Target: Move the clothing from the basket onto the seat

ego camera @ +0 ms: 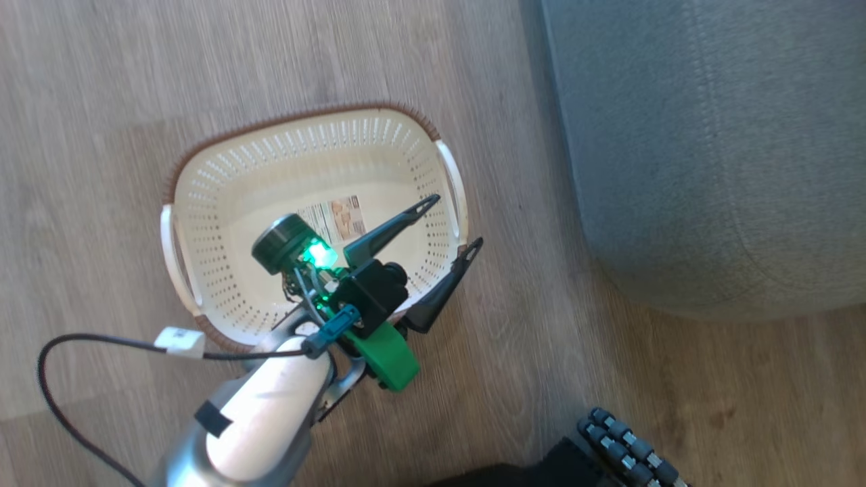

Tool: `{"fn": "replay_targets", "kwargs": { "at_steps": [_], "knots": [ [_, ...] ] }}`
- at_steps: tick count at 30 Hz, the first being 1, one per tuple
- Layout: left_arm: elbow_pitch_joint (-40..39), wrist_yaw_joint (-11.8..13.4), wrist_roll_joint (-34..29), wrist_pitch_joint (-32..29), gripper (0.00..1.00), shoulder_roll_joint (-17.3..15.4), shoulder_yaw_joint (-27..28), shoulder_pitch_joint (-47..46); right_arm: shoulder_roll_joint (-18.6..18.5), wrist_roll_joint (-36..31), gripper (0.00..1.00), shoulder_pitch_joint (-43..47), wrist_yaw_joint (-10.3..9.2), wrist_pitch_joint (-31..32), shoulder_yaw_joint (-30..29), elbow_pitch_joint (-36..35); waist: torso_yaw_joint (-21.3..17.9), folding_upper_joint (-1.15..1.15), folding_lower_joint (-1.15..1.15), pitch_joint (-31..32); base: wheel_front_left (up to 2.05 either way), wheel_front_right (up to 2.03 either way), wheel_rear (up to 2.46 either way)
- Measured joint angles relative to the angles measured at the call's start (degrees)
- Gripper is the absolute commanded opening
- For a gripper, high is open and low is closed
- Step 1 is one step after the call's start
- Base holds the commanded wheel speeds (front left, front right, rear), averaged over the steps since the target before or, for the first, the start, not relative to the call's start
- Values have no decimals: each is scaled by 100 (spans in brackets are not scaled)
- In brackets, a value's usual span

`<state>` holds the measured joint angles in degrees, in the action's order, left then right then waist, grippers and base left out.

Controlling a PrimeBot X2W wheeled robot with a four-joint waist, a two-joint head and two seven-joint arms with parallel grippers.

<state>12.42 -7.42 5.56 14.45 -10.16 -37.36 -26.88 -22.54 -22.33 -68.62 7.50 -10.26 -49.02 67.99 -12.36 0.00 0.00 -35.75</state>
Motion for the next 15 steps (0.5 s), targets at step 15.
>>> {"fn": "replay_targets", "kwargs": {
  "at_steps": [15],
  "knots": [
    [298, 3, 59, 0, 100, 453, 209, 536, -4, 33, 100, 19, 0, -364, 1176, 531, -67, 0, 0, 1262, 0, 0, 0]
  ]
}}
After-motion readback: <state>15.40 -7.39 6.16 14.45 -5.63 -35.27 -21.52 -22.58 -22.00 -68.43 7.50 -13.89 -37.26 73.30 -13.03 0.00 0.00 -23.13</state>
